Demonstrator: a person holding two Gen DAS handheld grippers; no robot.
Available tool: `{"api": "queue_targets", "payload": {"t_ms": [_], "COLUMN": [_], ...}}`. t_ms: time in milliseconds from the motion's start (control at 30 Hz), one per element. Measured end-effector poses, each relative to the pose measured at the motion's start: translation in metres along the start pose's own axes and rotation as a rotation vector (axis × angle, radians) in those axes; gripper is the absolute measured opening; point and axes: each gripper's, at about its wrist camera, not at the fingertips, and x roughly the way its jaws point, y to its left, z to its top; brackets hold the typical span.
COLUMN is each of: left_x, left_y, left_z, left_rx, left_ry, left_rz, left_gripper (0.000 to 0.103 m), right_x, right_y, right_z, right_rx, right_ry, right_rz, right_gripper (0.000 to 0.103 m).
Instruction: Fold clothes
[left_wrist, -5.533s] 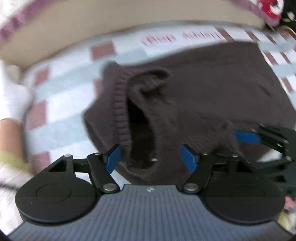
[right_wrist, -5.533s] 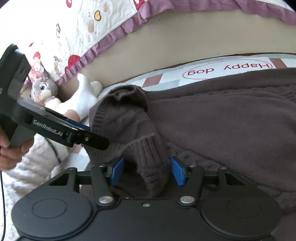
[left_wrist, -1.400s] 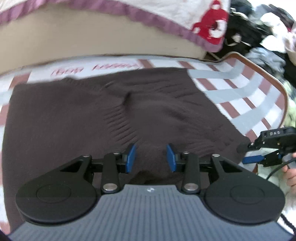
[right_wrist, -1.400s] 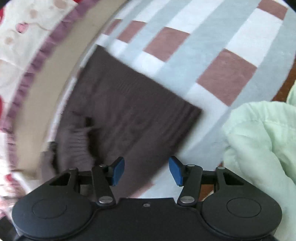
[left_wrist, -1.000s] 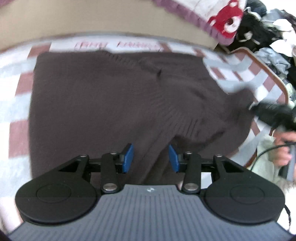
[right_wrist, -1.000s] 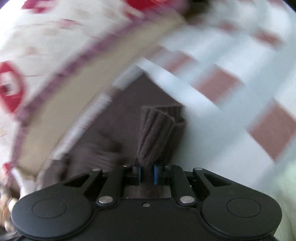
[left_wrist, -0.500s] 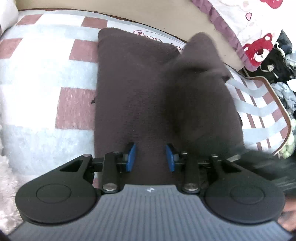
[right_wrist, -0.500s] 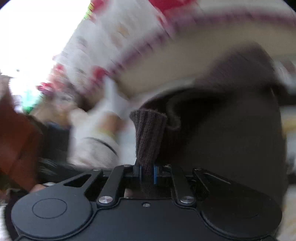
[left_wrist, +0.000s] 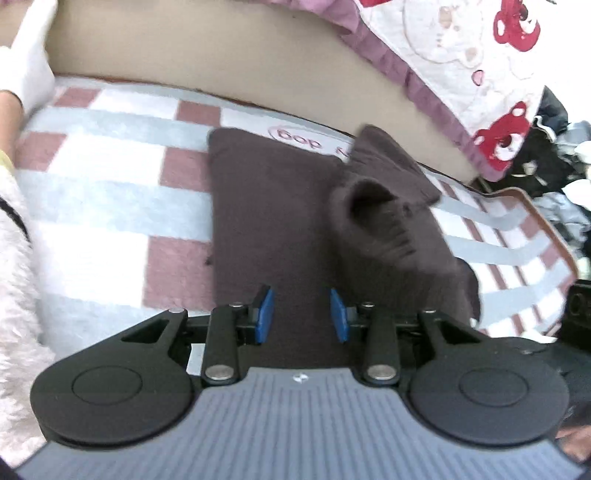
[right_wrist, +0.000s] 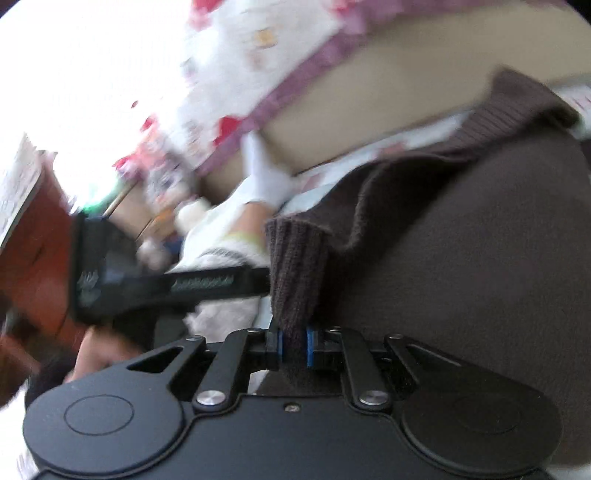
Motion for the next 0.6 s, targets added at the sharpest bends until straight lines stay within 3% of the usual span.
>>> {"api": "queue_targets", "payload": {"t_ms": [100, 233, 333, 500, 600], "left_x": [0.013, 0.012, 0.012, 0.016, 0.019], "left_y": [-0.002, -0.011, -0.018, -0.024, -0.046], "left_z": [-0.006, -0.009, 0.001, 0.019, 0.031], "left_rx": [0.015, 0.057, 0.025, -0.134, -0.094], "left_ry": [0.052, 0.06, 0.106, 0.284, 0.354], "left_rz": [0.042, 0.065, 0.053, 0.038, 0.082], "left_gripper": [0.033, 0.034, 0.033, 0.034, 0.046], "right_x": [0.024, 0.027, 0.022, 0.024, 0.025], "right_y": [-0.002, -0.005, -0.006, -0.01, -0.025], "right_z": [-0.007, -0.003, -0.004, -0.005, -0.001], "right_rx": [-0.045, -0.019, -0.021, -0.002, 0.101], "right_ry": [0.076, 0.084, 0.093, 0.109, 0.116], "right_rz": [-0.067, -0.065, -0.074, -0.077, -0.037], "right_gripper": [0.014, 0.014, 0.014, 0.014, 0.012]}}
